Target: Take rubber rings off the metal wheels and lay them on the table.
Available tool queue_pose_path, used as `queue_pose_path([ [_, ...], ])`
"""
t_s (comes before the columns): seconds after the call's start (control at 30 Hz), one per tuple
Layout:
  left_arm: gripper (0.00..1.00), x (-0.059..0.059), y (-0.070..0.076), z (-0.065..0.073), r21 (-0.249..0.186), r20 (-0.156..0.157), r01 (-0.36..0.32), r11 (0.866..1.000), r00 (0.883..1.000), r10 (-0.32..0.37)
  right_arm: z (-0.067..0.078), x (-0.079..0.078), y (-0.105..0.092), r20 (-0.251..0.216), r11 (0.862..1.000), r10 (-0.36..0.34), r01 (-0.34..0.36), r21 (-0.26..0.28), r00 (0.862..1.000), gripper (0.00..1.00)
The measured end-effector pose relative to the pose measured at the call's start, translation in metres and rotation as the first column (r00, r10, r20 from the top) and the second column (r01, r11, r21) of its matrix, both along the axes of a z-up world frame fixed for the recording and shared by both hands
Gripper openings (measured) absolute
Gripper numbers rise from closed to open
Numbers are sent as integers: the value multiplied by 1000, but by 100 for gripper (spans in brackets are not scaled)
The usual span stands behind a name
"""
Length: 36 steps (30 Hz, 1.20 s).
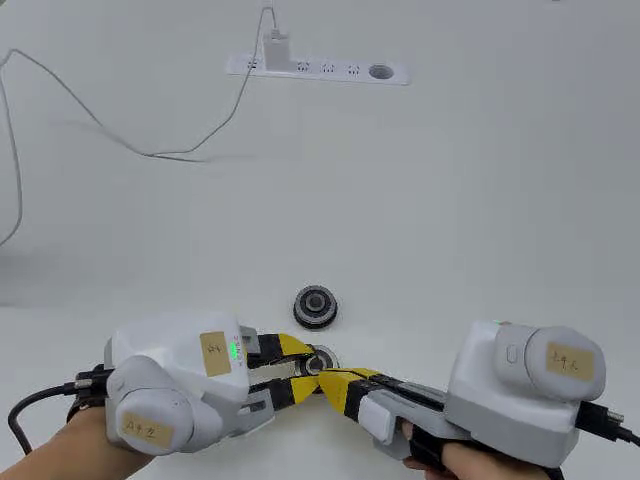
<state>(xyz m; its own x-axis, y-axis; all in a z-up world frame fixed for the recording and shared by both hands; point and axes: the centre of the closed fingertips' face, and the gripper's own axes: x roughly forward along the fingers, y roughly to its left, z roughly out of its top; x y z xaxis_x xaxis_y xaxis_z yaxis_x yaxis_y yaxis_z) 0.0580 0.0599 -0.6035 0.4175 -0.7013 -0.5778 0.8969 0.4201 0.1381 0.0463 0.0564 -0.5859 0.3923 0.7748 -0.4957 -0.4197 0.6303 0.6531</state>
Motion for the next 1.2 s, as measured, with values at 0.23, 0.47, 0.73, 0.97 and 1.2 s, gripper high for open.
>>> queue_pose_path([
  [0.23,13,1,0,0,10,7,5,1000,1000,-5,-2,4,0,-14,1000,-27,27,1,1000,1],
  [0.47,13,2,-1,0,24,-18,16,1000,1000,-15,-5,6,-1,-37,999,-51,51,0,998,1],
  [0.73,14,2,1,5,7,-29,-9,1000,1000,9,-3,7,1,-57,997,-65,66,29,996,1],
  [0.97,15,2,11,16,-9,-23,-18,1000,1000,18,3,9,4,-78,993,-81,87,75,994,1],
  [1.2,22,7,13,31,-66,-8,-57,996,998,56,11,17,-3,-79,986,-123,131,106,989,1],
])
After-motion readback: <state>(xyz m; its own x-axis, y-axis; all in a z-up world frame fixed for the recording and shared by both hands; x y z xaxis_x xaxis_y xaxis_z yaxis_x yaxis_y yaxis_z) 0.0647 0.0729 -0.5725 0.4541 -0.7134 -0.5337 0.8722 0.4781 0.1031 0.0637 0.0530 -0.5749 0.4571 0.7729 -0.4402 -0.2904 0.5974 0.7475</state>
